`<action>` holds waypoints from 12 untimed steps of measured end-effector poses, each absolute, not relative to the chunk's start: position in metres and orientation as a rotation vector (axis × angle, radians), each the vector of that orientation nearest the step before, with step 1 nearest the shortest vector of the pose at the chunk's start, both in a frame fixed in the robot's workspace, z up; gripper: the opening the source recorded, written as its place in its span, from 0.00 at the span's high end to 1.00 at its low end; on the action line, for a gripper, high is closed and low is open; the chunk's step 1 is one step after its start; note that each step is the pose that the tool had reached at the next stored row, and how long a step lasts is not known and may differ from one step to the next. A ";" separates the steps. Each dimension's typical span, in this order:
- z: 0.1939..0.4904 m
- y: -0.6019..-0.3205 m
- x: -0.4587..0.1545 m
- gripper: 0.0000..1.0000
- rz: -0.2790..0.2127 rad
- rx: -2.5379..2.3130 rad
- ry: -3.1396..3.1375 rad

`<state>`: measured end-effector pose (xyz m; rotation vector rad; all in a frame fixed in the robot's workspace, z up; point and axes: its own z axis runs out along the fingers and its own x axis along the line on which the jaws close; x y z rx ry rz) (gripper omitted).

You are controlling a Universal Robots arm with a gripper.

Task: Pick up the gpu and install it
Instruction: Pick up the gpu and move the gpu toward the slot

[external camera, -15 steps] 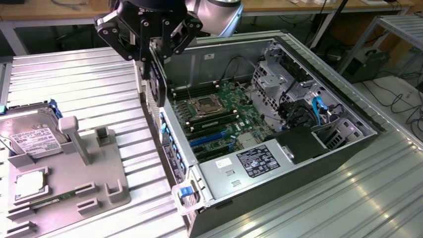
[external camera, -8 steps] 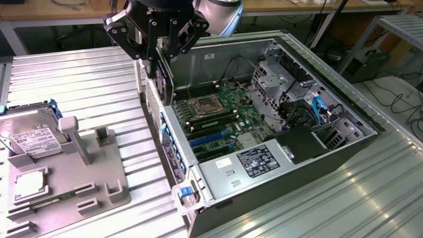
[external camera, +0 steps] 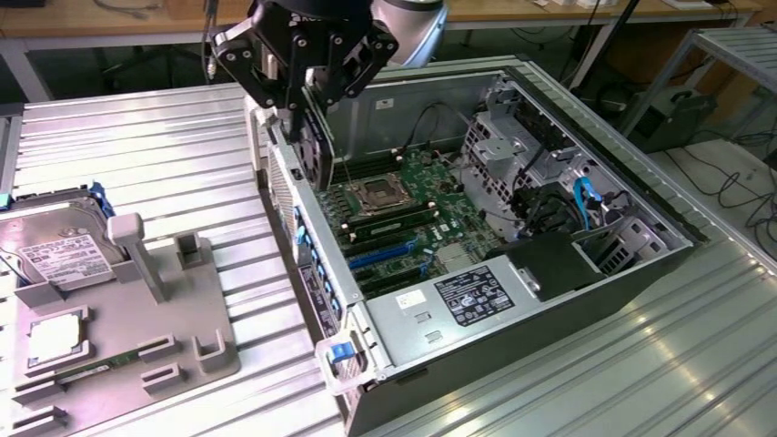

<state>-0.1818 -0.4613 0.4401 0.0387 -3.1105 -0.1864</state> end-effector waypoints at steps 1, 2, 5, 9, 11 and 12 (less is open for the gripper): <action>0.440 -0.461 -0.180 0.73 -0.186 0.039 -3.110; 0.440 -0.461 -0.178 0.73 -0.186 0.039 -3.111; 0.440 -0.461 -0.173 0.73 -0.187 0.039 -3.111; 0.439 -0.461 -0.167 0.73 -0.186 0.039 -3.110; 0.439 -0.461 -0.165 0.73 -0.186 0.039 -3.110; 0.439 -0.461 -0.163 0.73 -0.186 0.039 -3.110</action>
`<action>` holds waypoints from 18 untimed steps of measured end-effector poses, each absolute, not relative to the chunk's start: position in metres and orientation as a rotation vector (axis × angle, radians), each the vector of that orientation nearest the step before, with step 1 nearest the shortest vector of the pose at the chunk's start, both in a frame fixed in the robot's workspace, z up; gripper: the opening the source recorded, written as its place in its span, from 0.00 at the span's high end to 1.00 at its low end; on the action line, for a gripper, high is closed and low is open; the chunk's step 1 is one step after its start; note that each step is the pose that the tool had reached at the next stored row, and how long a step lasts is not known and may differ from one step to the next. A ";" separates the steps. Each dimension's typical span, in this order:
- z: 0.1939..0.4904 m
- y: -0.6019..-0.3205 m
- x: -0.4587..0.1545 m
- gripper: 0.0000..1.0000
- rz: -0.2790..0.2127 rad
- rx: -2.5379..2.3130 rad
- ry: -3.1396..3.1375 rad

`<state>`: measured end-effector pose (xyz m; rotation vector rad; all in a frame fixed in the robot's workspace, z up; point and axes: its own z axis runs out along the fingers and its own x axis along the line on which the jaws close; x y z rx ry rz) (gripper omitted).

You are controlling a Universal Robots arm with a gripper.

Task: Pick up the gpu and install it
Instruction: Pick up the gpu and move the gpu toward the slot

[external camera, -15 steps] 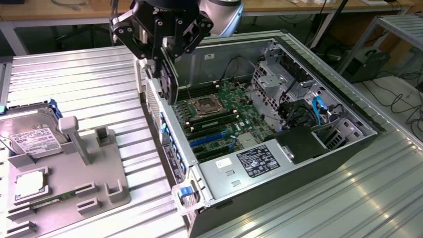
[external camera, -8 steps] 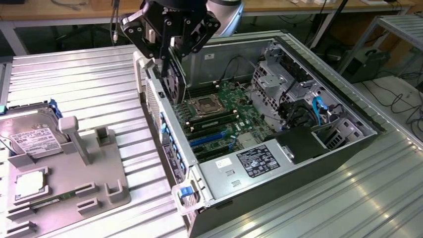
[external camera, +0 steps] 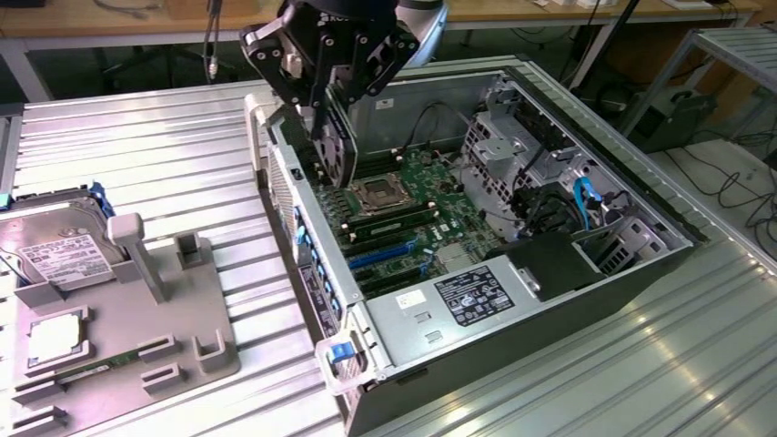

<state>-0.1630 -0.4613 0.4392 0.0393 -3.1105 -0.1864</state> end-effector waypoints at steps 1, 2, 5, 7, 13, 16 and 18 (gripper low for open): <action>0.439 -0.461 -0.162 0.73 -0.186 0.039 -3.110; 0.439 -0.461 -0.161 0.73 -0.186 0.039 -3.111; 0.438 -0.461 -0.158 0.73 -0.184 0.039 -3.111; 0.438 -0.461 -0.156 0.73 -0.182 0.039 -3.111; 0.436 -0.461 -0.149 0.73 -0.182 0.040 -3.111; 0.436 -0.461 -0.146 0.73 -0.182 0.041 -3.111; 0.435 -0.461 -0.144 0.73 -0.182 0.041 -3.111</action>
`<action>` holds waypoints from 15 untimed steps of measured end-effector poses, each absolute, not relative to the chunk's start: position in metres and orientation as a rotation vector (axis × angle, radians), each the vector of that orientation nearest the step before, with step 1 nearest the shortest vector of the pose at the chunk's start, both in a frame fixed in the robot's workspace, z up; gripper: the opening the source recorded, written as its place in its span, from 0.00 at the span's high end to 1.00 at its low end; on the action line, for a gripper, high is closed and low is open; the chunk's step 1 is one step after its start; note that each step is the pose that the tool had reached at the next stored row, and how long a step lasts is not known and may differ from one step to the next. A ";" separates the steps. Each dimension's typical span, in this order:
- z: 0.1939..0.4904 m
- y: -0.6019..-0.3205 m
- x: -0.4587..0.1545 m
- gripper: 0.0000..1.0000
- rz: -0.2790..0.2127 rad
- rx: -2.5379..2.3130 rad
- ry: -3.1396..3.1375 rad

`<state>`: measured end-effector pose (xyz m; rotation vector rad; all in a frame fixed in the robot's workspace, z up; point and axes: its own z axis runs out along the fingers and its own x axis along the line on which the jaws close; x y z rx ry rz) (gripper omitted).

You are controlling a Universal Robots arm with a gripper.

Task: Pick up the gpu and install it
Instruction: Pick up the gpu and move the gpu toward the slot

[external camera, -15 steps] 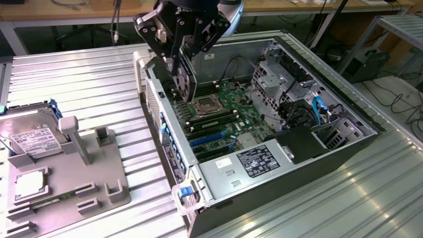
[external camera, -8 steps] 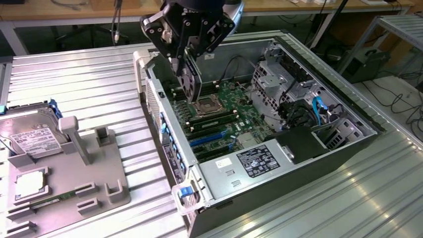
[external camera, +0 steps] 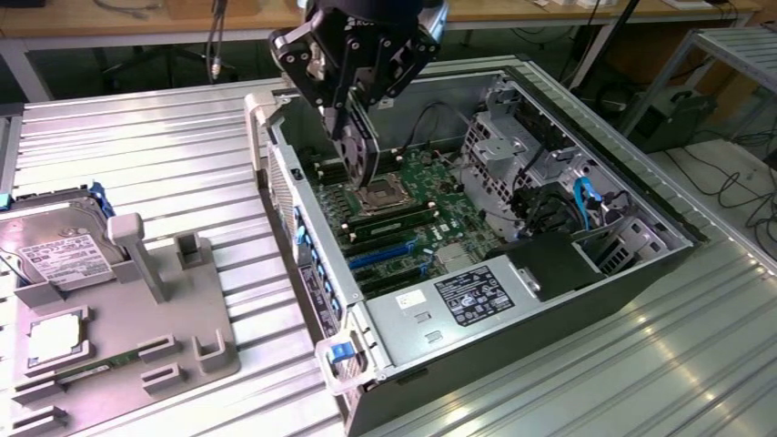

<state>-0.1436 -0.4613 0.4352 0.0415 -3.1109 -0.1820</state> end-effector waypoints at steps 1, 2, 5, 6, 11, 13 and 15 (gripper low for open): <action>0.435 -0.461 -0.143 0.73 -0.182 0.042 -3.111; 0.435 -0.461 -0.141 0.73 -0.182 0.042 -3.111; 0.434 -0.461 -0.138 0.73 -0.182 0.043 -3.111; 0.434 -0.461 -0.137 0.73 -0.182 0.043 -3.111; 0.433 -0.461 -0.132 0.73 -0.182 0.044 -3.111; 0.432 -0.461 -0.130 0.73 -0.182 0.044 -3.111; 0.432 -0.461 -0.128 0.73 -0.182 0.045 -3.111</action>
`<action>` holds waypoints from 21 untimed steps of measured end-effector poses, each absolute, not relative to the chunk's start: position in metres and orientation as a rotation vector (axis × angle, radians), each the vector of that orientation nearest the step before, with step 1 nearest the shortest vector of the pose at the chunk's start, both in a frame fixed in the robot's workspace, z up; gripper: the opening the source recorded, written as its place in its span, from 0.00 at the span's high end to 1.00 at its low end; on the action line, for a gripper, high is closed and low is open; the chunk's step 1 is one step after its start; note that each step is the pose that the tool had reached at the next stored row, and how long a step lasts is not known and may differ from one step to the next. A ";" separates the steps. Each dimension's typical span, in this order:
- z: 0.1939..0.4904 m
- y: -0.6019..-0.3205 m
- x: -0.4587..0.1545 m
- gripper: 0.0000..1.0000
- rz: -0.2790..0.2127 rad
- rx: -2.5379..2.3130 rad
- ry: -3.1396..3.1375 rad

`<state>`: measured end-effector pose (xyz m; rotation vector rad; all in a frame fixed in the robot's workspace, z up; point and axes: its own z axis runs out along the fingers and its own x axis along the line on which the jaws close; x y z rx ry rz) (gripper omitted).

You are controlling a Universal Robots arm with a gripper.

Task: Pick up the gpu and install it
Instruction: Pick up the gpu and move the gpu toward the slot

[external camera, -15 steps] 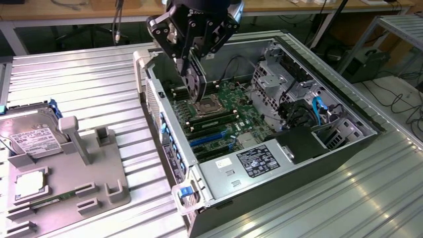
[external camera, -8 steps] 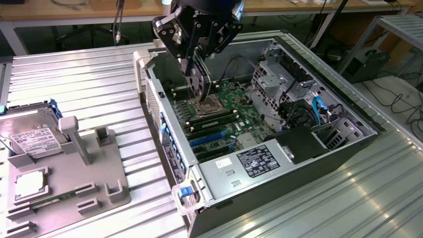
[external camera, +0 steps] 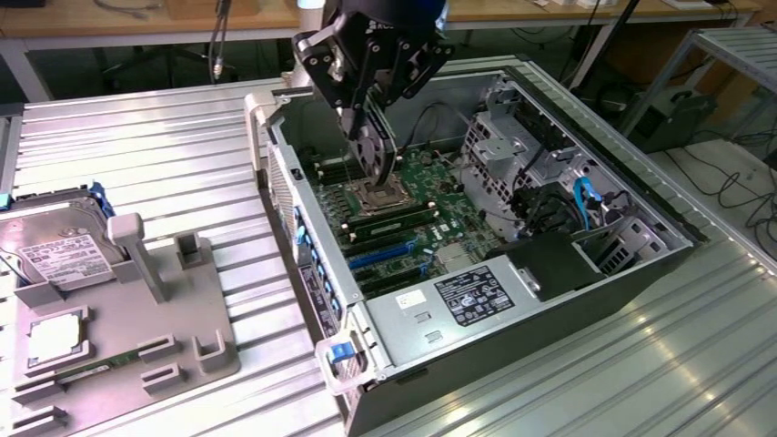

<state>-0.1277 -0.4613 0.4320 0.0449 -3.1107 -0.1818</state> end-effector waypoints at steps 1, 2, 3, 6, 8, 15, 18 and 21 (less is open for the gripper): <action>0.432 -0.461 -0.127 0.73 -0.182 0.045 -3.111; 0.432 -0.461 -0.126 0.73 -0.182 0.045 -3.111; 0.431 -0.461 -0.125 0.73 -0.182 0.046 -3.111; 0.431 -0.461 -0.122 0.73 -0.182 0.046 -3.111; 0.431 -0.461 -0.120 0.73 -0.182 0.047 -3.111; 0.430 -0.461 -0.111 0.73 -0.182 0.047 -3.111; 0.429 -0.461 -0.108 0.73 -0.182 0.048 -3.111; 0.429 -0.461 -0.105 0.73 -0.182 0.048 -3.111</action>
